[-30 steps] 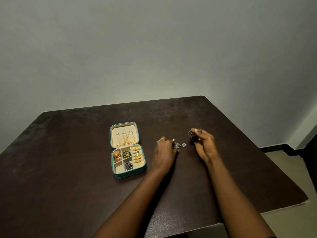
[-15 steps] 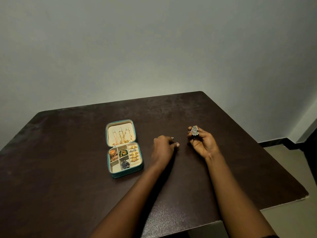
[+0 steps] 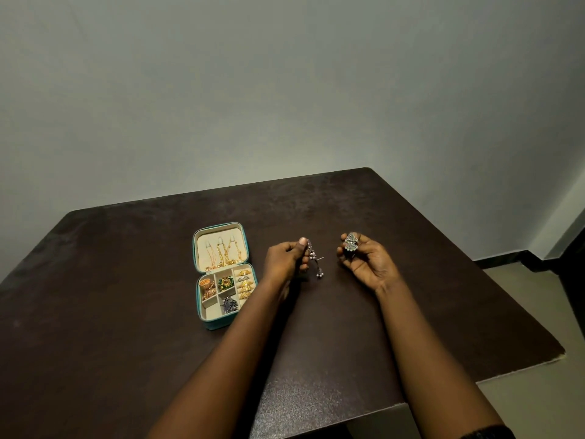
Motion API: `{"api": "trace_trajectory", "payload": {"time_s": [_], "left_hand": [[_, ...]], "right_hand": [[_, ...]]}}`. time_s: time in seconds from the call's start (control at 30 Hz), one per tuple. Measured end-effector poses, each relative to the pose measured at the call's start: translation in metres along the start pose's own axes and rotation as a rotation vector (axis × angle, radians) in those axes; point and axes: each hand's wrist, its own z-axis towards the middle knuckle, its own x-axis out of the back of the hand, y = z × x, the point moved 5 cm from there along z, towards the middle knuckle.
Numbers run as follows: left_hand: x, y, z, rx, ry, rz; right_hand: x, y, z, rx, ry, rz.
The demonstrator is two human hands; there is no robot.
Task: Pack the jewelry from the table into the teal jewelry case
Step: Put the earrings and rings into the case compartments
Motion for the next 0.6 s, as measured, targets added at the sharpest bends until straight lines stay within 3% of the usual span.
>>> {"api": "trace_trajectory", "payload": {"time_s": [0.3,0.6], "left_hand": [[-0.004,-0.001,0.002,-0.005,-0.064,0.032],[-0.007,-0.006,0.001,0.069,-0.144,-0.092]], "right_hand": [[-0.001,0.0,-0.001,0.023,-0.02,-0.061],[-0.019,0.005,-0.009,0.153,-0.195,-0.385]]}}
